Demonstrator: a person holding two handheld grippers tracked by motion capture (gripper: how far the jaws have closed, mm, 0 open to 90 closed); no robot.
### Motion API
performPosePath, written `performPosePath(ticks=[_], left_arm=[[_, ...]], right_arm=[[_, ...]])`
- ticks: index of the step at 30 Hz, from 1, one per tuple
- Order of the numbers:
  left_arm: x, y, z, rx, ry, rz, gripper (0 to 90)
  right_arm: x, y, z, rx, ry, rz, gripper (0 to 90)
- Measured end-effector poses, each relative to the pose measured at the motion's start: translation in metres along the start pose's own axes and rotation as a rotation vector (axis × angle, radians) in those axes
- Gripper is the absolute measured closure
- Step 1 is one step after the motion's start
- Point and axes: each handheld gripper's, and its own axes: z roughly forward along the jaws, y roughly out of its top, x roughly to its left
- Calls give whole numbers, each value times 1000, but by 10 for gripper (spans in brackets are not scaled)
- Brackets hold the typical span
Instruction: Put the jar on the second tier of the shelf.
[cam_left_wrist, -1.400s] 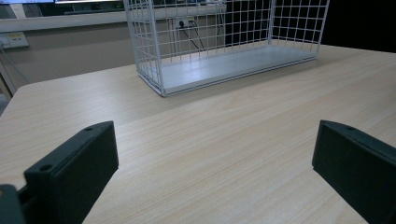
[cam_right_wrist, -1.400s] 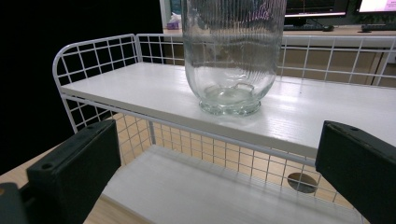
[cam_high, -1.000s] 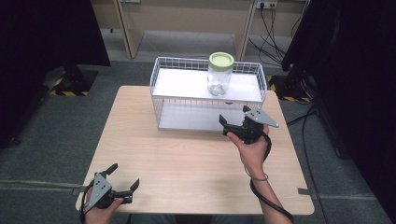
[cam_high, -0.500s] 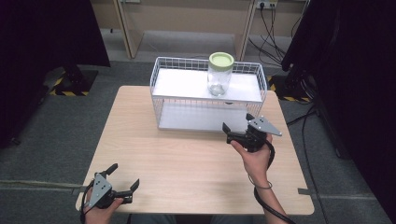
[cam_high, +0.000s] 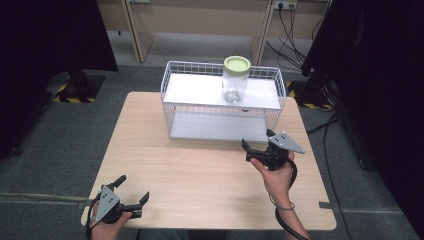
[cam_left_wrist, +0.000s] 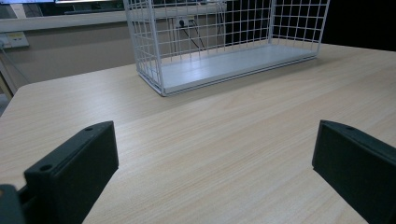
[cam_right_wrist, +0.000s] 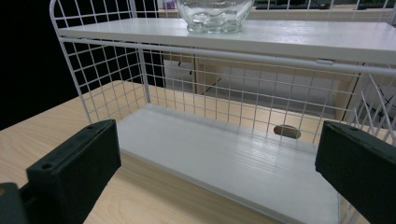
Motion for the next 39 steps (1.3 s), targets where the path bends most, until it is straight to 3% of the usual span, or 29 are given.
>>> performPosePath(ticks=[39], left_arm=[[0, 0, 0, 4, 4, 4, 0]], right_arm=[[-24, -49, -37, 37, -61, 54, 5]])
